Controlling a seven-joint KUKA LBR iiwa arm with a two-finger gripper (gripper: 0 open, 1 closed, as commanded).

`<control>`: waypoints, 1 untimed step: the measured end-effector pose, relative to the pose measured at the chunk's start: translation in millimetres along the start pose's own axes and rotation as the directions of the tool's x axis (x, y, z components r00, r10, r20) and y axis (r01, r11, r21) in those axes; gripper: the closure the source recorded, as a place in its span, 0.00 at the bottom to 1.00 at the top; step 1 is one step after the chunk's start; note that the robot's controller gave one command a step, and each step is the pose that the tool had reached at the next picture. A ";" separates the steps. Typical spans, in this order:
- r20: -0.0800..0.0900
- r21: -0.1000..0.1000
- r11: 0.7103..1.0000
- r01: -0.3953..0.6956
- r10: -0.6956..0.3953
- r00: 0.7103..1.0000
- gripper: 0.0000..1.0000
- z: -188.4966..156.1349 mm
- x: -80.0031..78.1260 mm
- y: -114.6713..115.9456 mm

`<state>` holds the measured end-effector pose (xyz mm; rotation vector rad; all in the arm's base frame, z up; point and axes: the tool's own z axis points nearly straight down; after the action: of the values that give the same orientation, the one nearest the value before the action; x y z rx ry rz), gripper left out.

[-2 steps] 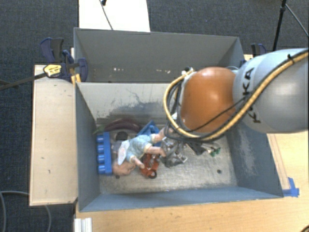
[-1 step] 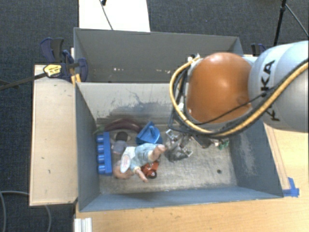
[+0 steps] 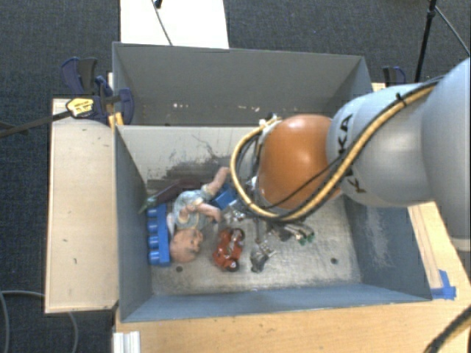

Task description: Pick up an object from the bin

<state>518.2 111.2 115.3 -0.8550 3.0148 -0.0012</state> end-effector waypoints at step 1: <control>-0.001 -0.002 0.999 -0.033 0.033 0.999 1.00 41.5 -6.6 0.0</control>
Offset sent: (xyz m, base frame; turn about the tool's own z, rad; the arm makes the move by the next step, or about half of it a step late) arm 0.0000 0.0000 0.0000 0.0000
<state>524.2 114.7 73.9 -0.8056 3.0295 0.0013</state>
